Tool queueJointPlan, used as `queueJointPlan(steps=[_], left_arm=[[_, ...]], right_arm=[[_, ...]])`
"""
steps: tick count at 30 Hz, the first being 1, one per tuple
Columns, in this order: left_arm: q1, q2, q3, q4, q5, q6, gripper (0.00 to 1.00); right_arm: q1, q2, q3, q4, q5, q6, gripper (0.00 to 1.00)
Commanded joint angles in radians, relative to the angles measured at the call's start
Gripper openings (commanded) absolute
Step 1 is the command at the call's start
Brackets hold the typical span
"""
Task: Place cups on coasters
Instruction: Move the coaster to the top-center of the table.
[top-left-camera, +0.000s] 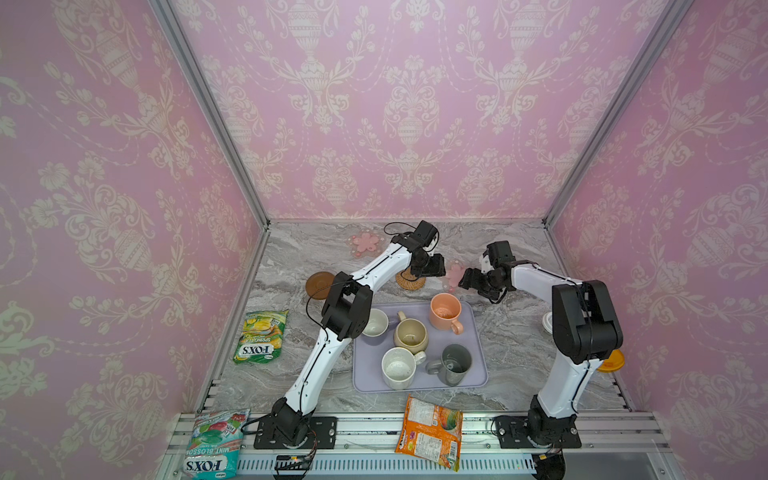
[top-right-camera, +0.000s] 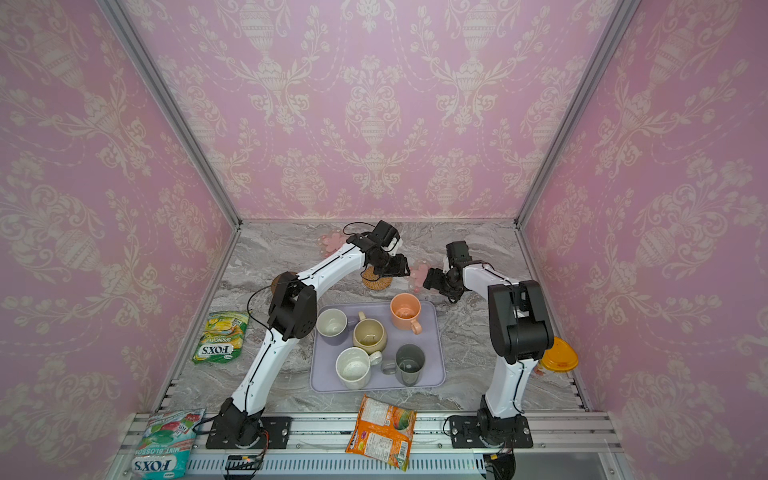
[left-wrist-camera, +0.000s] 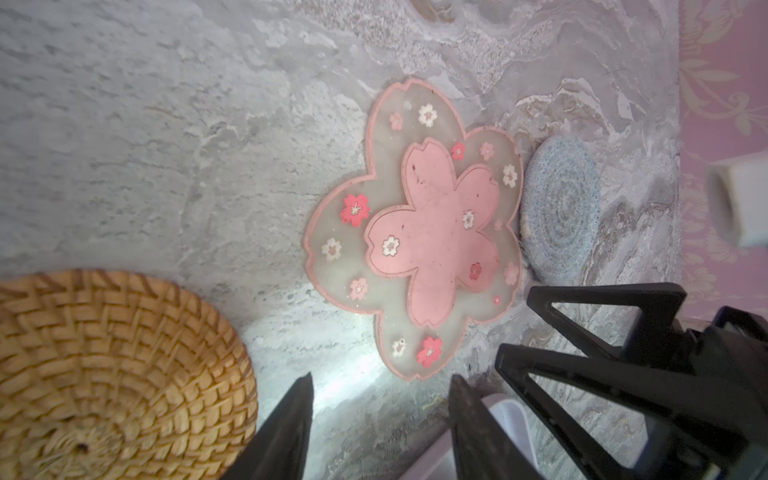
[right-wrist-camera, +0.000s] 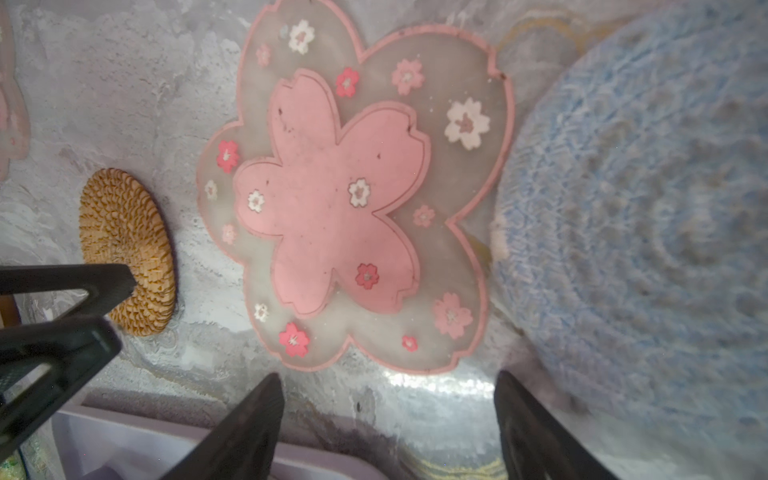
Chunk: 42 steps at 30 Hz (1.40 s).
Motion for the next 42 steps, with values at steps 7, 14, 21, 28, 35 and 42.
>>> queueJointPlan(steps=[7,14,21,28,35,42], left_arm=[[-0.018,0.068,0.076,-0.030,0.050,-0.031,0.55],[-0.018,0.094,0.076,-0.031,0.054,-0.050,0.55],[-0.018,0.121,0.078,-0.015,0.056,-0.078,0.55],[-0.015,0.135,0.078,0.011,0.039,-0.113,0.55],[-0.001,0.148,0.080,0.068,0.042,-0.164,0.55],[0.038,0.171,0.081,0.124,0.030,-0.224,0.55]], right_arm=[[-0.023,0.051,0.011,0.029,-0.026,0.032,0.82],[-0.022,0.090,0.017,0.070,-0.061,0.063,0.81],[-0.020,0.113,0.048,0.056,-0.070,0.069,0.81],[-0.007,0.151,0.097,0.047,-0.104,0.090,0.81],[0.024,0.217,0.205,0.014,-0.116,0.106,0.80],[0.040,0.283,0.303,0.002,-0.132,0.136,0.80]])
